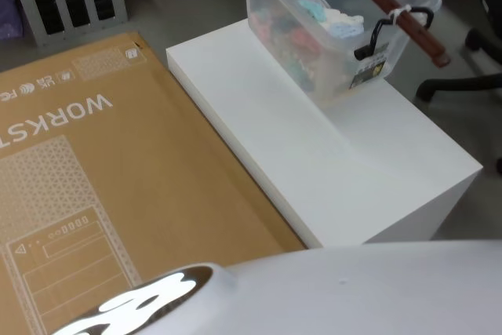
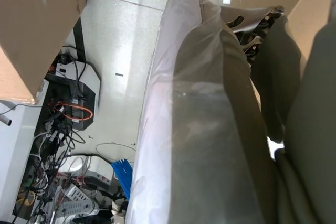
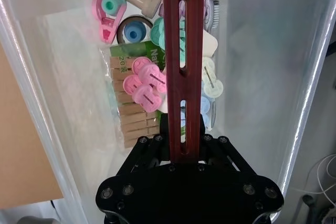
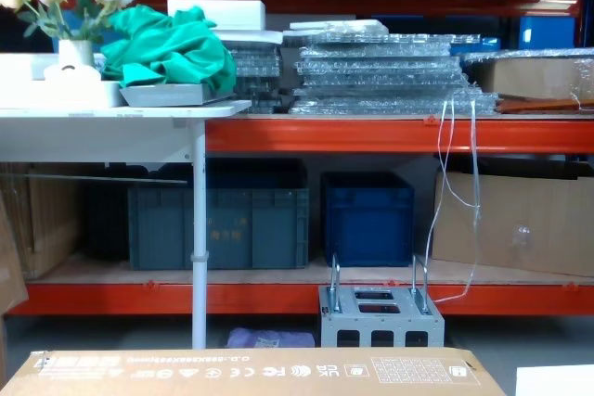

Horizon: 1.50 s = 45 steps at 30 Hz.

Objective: Use one hand to grasp the basket and place it at the designated location.

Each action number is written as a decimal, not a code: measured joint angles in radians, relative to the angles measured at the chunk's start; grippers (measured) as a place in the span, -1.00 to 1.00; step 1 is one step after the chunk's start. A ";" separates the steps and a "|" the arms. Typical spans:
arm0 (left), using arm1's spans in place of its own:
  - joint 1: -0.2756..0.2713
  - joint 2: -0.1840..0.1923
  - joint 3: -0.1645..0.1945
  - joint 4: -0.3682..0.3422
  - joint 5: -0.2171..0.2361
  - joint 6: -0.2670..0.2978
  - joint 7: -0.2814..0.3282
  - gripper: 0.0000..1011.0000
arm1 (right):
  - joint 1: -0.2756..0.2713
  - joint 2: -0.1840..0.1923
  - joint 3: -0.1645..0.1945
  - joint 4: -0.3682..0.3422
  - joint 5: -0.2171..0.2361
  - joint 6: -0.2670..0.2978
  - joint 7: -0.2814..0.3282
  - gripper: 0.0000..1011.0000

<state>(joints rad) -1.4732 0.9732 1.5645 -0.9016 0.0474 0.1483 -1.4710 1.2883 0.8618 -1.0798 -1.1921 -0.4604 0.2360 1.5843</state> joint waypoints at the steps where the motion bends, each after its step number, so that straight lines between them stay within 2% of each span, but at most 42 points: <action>1: 0.000 0.000 0.000 0.000 0.000 0.000 0.000 -1.00 | 0.002 0.000 0.000 -0.002 0.000 -0.001 0.000 -0.55; 13: 0.000 0.000 0.000 0.000 0.000 0.000 0.000 -1.00 | 0.036 0.007 -0.003 -0.034 0.020 -0.018 0.007 -0.55; 21: 0.000 0.000 0.000 0.000 0.000 0.000 0.000 -1.00 | 0.062 -0.006 -0.015 -0.030 0.021 -0.036 0.008 -0.55; 37: 0.000 0.000 0.000 0.000 0.000 0.000 0.000 -1.00 | 0.130 -0.069 -0.053 0.003 0.014 -0.088 0.008 -0.55; 45: 0.000 0.000 0.000 0.000 0.000 0.000 0.000 -1.00 | 0.152 -0.084 -0.074 -0.004 0.014 -0.104 0.008 -0.55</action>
<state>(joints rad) -1.4731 0.9732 1.5646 -0.9016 0.0475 0.1484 -1.4710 1.4399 0.7776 -1.1536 -1.1958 -0.4467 0.1323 1.5924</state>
